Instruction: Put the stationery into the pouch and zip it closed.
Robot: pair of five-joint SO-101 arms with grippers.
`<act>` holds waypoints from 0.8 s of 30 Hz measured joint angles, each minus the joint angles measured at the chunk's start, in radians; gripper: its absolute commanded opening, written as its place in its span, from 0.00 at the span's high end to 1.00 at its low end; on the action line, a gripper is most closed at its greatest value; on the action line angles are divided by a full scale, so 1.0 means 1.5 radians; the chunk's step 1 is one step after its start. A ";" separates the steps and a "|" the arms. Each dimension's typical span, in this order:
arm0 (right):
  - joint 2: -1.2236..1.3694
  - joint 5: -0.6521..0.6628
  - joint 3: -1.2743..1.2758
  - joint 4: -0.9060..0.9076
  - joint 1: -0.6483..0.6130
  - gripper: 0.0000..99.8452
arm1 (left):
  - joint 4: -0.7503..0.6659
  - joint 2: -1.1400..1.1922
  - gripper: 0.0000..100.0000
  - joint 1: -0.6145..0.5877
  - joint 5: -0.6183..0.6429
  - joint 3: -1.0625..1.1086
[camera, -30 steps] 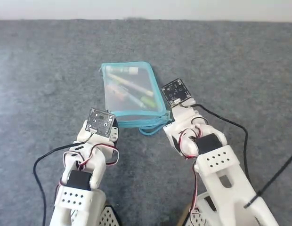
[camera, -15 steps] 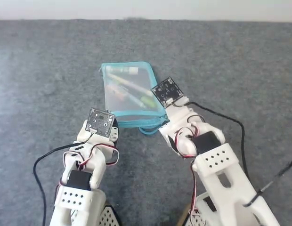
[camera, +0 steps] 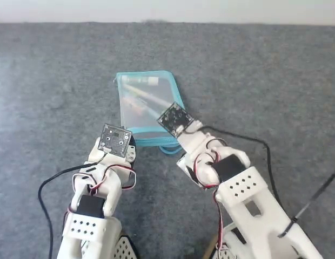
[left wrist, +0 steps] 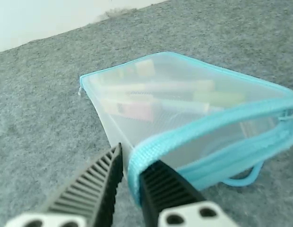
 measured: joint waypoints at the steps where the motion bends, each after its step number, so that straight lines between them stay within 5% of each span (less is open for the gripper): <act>1: 0.004 0.000 0.007 -0.019 0.003 0.81 | 0.000 0.000 0.99 0.000 0.000 0.000; 11: 0.131 -0.004 -0.002 -0.118 0.055 0.81 | 0.000 0.000 0.99 0.012 0.000 0.008; 19: 0.206 -0.004 -0.062 -0.125 0.058 0.99 | 0.008 0.000 0.99 0.030 0.000 0.008; 24: 0.207 -0.004 -0.076 -0.109 0.061 0.99 | 0.008 0.000 0.99 0.030 0.000 0.008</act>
